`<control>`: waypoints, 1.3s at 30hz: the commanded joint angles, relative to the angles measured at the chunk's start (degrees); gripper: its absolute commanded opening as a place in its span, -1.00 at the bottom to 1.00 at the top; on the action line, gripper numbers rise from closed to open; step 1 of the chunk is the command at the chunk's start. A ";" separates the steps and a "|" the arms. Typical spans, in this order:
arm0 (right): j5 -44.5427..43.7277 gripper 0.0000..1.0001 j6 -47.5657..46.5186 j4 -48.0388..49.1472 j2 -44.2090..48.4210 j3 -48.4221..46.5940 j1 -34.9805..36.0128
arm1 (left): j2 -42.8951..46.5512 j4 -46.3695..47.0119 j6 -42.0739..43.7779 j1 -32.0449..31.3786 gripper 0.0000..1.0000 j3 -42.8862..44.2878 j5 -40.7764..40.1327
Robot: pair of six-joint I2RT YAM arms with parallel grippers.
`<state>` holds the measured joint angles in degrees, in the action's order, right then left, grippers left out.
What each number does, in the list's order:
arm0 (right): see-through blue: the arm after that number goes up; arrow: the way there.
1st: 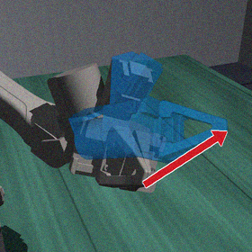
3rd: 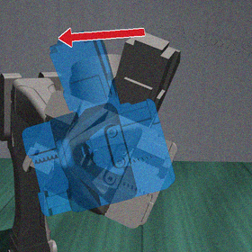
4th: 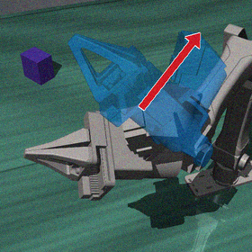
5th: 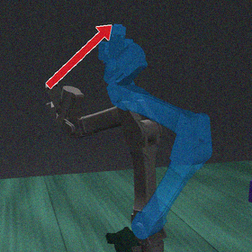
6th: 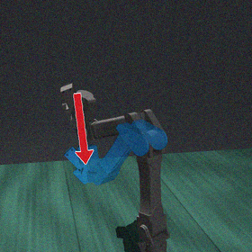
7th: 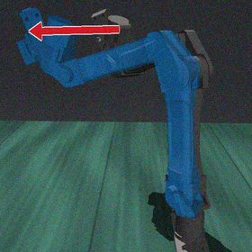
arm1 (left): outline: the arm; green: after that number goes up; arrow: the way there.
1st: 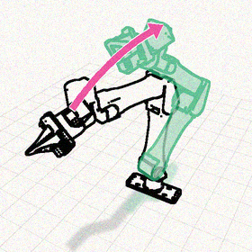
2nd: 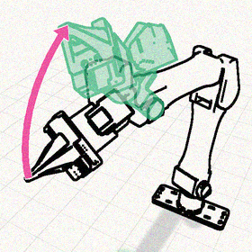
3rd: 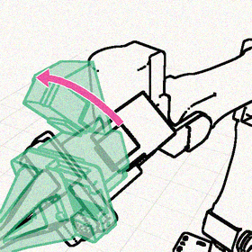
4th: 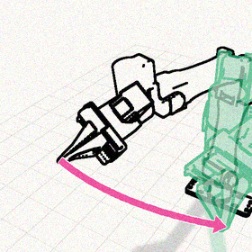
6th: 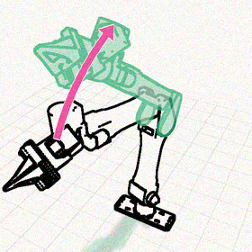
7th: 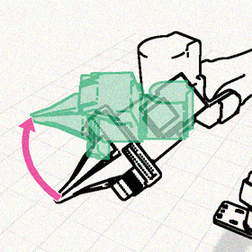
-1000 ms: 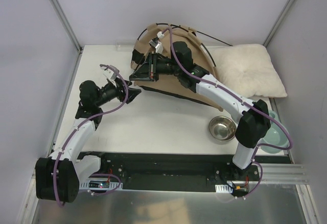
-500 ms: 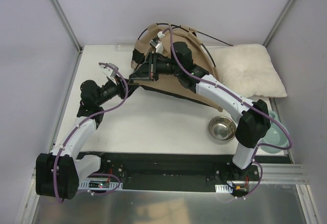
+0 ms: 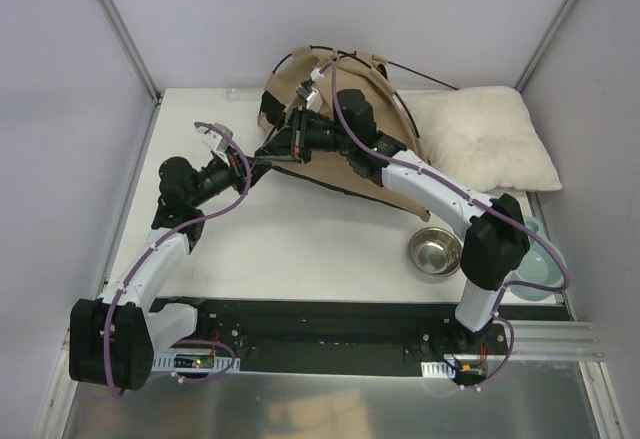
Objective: Set up the pet tent
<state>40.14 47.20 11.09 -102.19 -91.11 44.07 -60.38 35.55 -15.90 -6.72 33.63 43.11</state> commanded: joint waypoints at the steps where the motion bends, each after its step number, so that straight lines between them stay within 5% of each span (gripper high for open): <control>1: -6.37 -1.00 -2.29 4.11 3.13 2.86 -0.92 | 2.19 2.51 0.69 -0.40 -1.00 1.00 -0.40; 14: -29.14 -1.00 -0.53 7.10 5.95 10.08 -1.98 | 7.91 -4.78 5.17 -0.40 -1.00 -1.98 -3.82; 39: -34.52 -1.00 -4.49 -3.71 1.91 6.74 -2.06 | 8.52 -6.37 8.08 -0.40 -1.00 -1.72 -6.20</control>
<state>10.87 43.90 9.15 -99.09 -82.19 43.97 -53.12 24.86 -9.41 -6.83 30.96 36.73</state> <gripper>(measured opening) 0.038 0.033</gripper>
